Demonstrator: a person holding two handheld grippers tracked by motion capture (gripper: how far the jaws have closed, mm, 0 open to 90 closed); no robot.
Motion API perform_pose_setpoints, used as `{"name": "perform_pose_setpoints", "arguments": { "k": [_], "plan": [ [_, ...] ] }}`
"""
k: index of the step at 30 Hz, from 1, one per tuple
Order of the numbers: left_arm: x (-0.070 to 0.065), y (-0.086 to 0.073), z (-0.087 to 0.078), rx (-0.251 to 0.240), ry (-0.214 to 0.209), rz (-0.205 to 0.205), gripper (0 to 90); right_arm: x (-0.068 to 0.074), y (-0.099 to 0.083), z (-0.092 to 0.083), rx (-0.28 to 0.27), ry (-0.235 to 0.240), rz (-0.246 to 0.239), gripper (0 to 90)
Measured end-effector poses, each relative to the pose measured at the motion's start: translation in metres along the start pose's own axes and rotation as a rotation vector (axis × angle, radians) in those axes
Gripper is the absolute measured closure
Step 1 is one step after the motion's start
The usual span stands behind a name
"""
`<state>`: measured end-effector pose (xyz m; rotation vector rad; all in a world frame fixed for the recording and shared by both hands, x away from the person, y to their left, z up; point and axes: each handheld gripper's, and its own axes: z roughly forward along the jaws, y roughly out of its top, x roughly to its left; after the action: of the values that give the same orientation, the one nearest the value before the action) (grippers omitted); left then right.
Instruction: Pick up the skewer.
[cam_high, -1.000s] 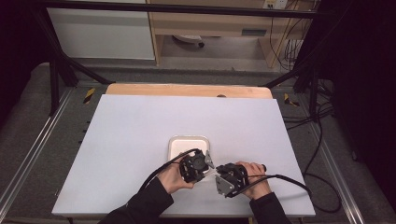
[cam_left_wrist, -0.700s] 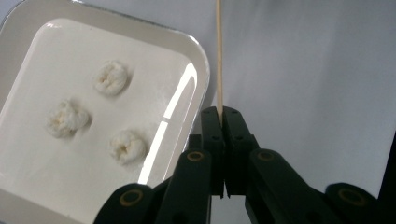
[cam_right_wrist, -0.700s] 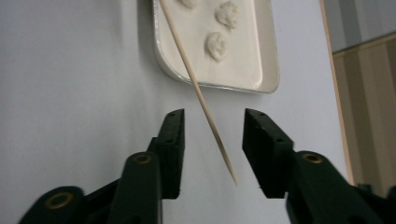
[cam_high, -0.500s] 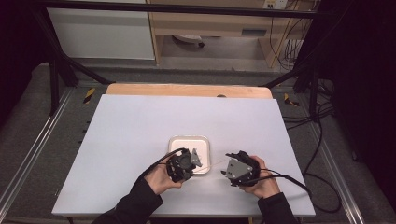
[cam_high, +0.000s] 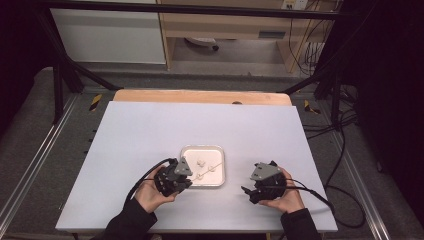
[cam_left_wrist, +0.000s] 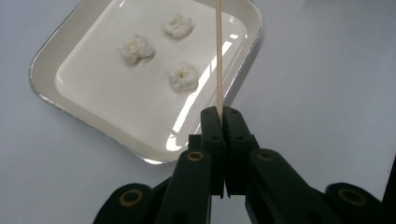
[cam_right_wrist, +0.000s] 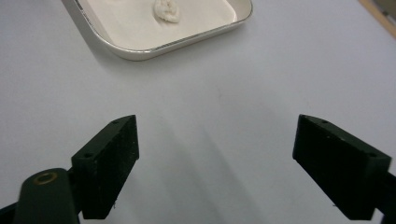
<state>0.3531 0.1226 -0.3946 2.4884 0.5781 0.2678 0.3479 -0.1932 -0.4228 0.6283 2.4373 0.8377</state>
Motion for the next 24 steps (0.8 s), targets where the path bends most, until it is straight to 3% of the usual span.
{"name": "perform_pose_setpoints", "arguments": {
  "k": [11, 18, 24],
  "plan": [
    [0.002, -0.034, -0.017, -0.129, 0.049, -0.097, 88.5, -0.004, 0.005, 0.001, -0.019, 0.056, 0.138, 5.6],
    [0.004, -0.052, -0.023, -0.169, 0.067, -0.143, 88.5, -0.007, 0.011, 0.002, -0.052, 0.072, 0.218, 3.2],
    [0.006, -0.066, -0.024, -0.197, 0.078, -0.175, 88.5, -0.006, 0.022, 0.006, -0.068, 0.074, 0.248, 2.0]
  ]
}}
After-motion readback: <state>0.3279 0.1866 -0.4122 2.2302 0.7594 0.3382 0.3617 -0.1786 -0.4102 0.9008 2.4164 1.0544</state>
